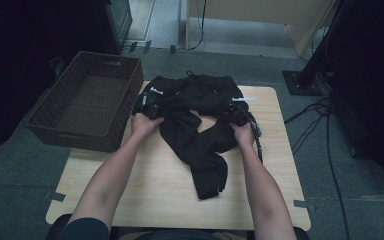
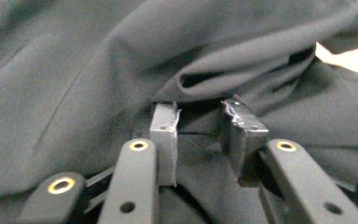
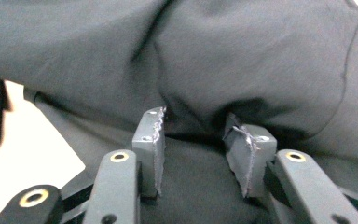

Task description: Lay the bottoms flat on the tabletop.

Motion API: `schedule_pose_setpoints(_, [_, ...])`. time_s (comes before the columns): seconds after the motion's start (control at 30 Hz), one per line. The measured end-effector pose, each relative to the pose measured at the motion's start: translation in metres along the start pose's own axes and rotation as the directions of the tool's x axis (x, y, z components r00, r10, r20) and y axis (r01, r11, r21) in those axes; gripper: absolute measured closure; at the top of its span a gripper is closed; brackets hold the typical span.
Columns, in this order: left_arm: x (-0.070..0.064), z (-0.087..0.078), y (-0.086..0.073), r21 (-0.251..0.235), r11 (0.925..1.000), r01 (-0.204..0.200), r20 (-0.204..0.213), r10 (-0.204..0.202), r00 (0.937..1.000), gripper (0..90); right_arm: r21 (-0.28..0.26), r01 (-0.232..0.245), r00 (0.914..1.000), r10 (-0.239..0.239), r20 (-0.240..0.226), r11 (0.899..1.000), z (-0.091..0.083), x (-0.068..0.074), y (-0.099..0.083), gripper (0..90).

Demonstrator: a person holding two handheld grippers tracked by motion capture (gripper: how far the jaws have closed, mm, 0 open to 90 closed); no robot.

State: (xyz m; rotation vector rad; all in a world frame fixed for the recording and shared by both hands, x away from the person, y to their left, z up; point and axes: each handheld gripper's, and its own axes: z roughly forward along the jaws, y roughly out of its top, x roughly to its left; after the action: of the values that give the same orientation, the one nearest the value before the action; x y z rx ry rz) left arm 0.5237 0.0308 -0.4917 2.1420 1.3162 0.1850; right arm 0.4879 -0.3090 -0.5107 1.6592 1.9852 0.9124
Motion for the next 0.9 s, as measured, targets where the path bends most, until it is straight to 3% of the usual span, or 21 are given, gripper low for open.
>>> schedule_pose_setpoints(0.07, [-0.004, -0.007, -0.002, -0.025, 0.9995, -0.020, 0.015, 0.021, 0.9997, 59.1, 0.011, -0.045, 0.9986, 0.045, -0.028, 0.999, -0.010, -0.002, -0.001, 60.2])
schedule_pose_setpoints(0.1, [-0.004, -0.007, -0.002, -0.025, 0.9995, -0.020, 0.015, 0.021, 0.9997, 58.4, 0.011, -0.045, 0.9986, 0.045, -0.028, 0.999, -0.010, -0.002, -0.001, 60.2])
schedule_pose_setpoints(0.13, [-0.007, -0.014, -0.004, -0.042, 0.9989, -0.019, 0.044, 0.021, 0.9988, 56.9, -0.041, -0.038, 0.9987, 0.036, -0.035, 0.998, -0.020, -0.002, -0.008, 61.7])
schedule_pose_setpoints(0.17, [-0.007, -0.014, -0.004, -0.042, 0.9989, -0.019, 0.044, 0.021, 0.9988, 55.8, -0.041, -0.038, 0.9987, 0.036, -0.035, 0.998, -0.020, -0.002, -0.008, 61.7])
schedule_pose_setpoints(0.23, [-0.014, -0.023, -0.009, -0.043, 0.9991, -0.003, 0.091, 0.007, 0.9959, 53.5, -0.050, -0.010, 0.9988, 0.008, -0.049, 0.999, -0.031, 0.000, -0.014, 60.4])
schedule_pose_setpoints(0.4, [-0.029, -0.037, -0.025, -0.044, 0.9984, -0.035, 0.128, 0.041, 0.9910, 48.9, -0.062, 0.041, 0.9951, -0.046, -0.087, 0.997, -0.056, 0.012, -0.034, 59.6])
schedule_pose_setpoints(0.63, [-0.046, -0.039, -0.047, -0.033, 0.9987, -0.039, 0.175, 0.044, 0.9835, 48.3, -0.061, 0.044, 0.9898, -0.052, -0.133, 0.997, -0.075, 0.021, -0.057, 58.5])
schedule_pose_setpoints(0.7, [-0.053, -0.040, -0.056, -0.030, 0.9983, -0.049, 0.192, 0.054, 0.9798, 47.6, -0.064, 0.043, 0.9866, -0.052, -0.155, 0.997, -0.081, 0.026, -0.060, 56.9])
schedule_pose_setpoints(0.77, [-0.059, -0.039, -0.064, -0.025, 0.9968, -0.077, 0.183, 0.080, 0.9799, 45.3, -0.072, 0.042, 0.9809, -0.055, -0.186, 0.996, -0.087, 0.032, -0.064, 56.8])
schedule_pose_setpoints(0.83, [-0.061, -0.034, -0.071, -0.008, 0.9965, -0.084, 0.180, 0.084, 0.9802, 44.2, -0.071, 0.071, 0.9777, -0.084, -0.193, 0.995, -0.089, 0.040, -0.068, 56.2])
schedule_pose_setpoints(0.9, [-0.062, -0.029, -0.074, 0.014, 0.9962, -0.086, 0.187, 0.082, 0.9789, 43.9, -0.021, 0.114, 0.9750, -0.116, -0.190, 0.993, -0.080, 0.048, -0.074, 55.9])
